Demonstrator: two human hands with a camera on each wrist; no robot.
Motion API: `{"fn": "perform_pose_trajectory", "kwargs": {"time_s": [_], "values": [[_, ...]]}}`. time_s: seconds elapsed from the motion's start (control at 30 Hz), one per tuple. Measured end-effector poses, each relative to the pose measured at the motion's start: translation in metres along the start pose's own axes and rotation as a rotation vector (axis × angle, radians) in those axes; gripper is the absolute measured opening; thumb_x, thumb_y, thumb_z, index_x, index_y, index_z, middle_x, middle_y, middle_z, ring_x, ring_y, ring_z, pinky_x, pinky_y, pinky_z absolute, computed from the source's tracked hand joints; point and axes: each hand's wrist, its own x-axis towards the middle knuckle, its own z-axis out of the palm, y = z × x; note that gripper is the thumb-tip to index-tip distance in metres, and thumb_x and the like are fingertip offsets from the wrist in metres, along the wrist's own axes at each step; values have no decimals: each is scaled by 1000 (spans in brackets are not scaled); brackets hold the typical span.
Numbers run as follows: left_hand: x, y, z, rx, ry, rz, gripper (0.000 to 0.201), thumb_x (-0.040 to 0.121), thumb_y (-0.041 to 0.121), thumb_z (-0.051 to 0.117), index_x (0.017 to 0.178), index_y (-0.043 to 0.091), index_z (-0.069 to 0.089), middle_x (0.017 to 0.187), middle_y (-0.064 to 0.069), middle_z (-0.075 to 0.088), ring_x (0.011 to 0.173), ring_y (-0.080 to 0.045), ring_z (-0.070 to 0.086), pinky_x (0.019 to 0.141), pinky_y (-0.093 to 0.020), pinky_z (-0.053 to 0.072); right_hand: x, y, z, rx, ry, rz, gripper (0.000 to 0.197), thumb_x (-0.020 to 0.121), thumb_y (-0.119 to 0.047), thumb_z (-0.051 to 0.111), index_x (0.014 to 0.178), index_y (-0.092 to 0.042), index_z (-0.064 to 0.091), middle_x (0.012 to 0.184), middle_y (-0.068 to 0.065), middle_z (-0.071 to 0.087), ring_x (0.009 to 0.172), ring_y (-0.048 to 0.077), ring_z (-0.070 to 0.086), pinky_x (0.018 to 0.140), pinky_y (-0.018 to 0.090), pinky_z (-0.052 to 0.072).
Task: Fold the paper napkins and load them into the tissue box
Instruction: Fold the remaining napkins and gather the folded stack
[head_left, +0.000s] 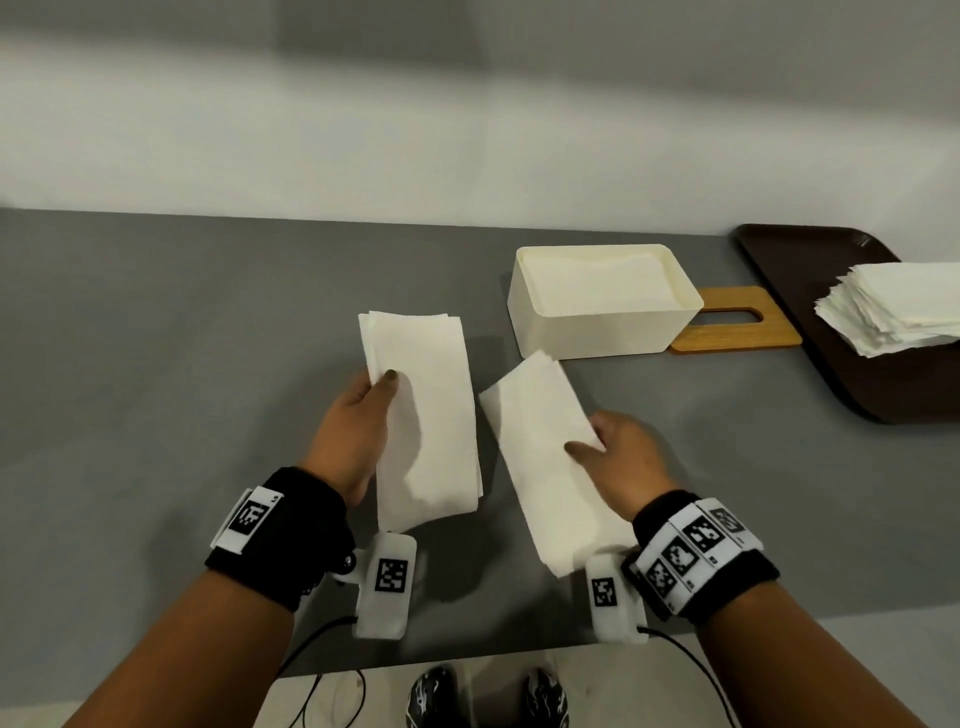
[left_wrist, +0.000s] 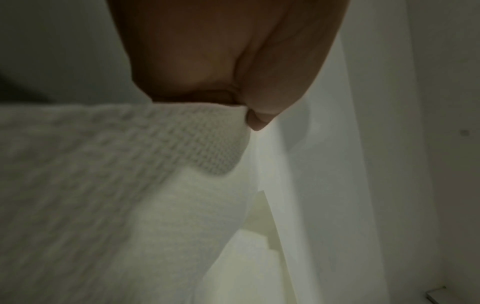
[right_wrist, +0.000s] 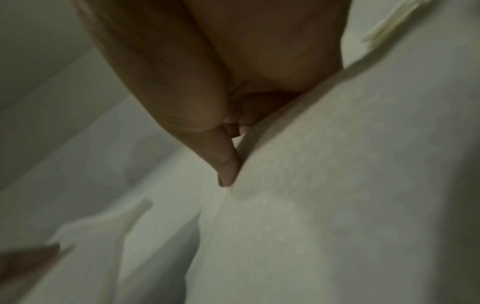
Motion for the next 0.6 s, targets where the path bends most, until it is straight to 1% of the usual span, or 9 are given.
{"fn": "perform_pose_trajectory", "kwargs": {"time_s": [0.07, 0.13, 0.2, 0.27, 0.37, 0.43, 0.5, 0.57, 0.6], "values": [[-2, 0, 2, -28, 8, -10, 20, 103, 34, 42, 104, 30, 62, 104, 5, 71, 98, -18, 66, 88, -38, 50, -8, -7, -13, 229, 63, -40, 3, 91, -15, 63, 93, -17, 63, 95, 2, 72, 89, 23, 69, 79, 35, 53], [-4, 1, 7, -43, 1, -17, 24, 103, 36, 41, 115, 27, 61, 105, 4, 71, 96, -19, 66, 85, -37, 51, -19, -19, -22, 425, 67, -86, 9, 92, -13, 63, 99, -18, 66, 98, 0, 75, 90, 18, 72, 82, 36, 56], [-6, 1, 14, -58, -19, -23, 30, 103, 37, 42, 121, 22, 61, 107, 1, 72, 96, -20, 68, 82, -36, 53, -26, -30, -24, 613, 18, -108, 14, 91, -8, 63, 103, -16, 66, 102, 3, 76, 94, 21, 73, 85, 40, 56], [-9, 1, 24, -73, -51, -33, 33, 102, 39, 43, 122, 21, 62, 110, -1, 73, 98, -20, 69, 87, -37, 53, -27, -38, -19, 742, -34, -110, 17, 91, -5, 62, 106, -13, 66, 105, 6, 76, 98, 26, 72, 89, 44, 55], [-14, 1, 38, -74, -98, -24, 34, 100, 47, 43, 118, 27, 63, 113, 4, 72, 101, -16, 68, 91, -36, 53, -26, -46, -4, 723, -35, -87, 18, 90, -7, 64, 108, -10, 65, 107, 8, 75, 101, 29, 70, 94, 50, 53], [-16, 2, 46, -68, -117, 2, 33, 98, 54, 42, 108, 32, 65, 106, 9, 73, 97, -10, 68, 83, -29, 54, -27, -50, 4, 679, -29, -79, 18, 91, -9, 64, 108, -9, 65, 106, 8, 75, 100, 29, 70, 94, 53, 53], [-17, 2, 51, -100, -138, -2, 39, 98, 58, 36, 97, 31, 65, 89, 12, 75, 84, -6, 71, 70, -24, 55, -28, -51, 8, 645, -17, -77, 17, 91, -11, 64, 108, -9, 65, 105, 7, 75, 97, 27, 71, 92, 52, 54], [-18, 1, 51, -110, -174, 5, 45, 97, 61, 30, 95, 30, 64, 74, 14, 76, 70, -3, 72, 61, -21, 54, -30, -52, 11, 613, 9, -69, 15, 91, -12, 64, 106, -11, 65, 102, 5, 75, 93, 24, 72, 89, 50, 56], [-17, -1, 52, -97, -184, 17, 44, 98, 60, 31, 99, 30, 64, 77, 13, 76, 70, -3, 73, 61, -21, 54, -31, -52, 12, 595, 18, -64, 14, 91, -13, 64, 105, -12, 65, 100, 4, 75, 92, 23, 72, 87, 48, 57]]}}
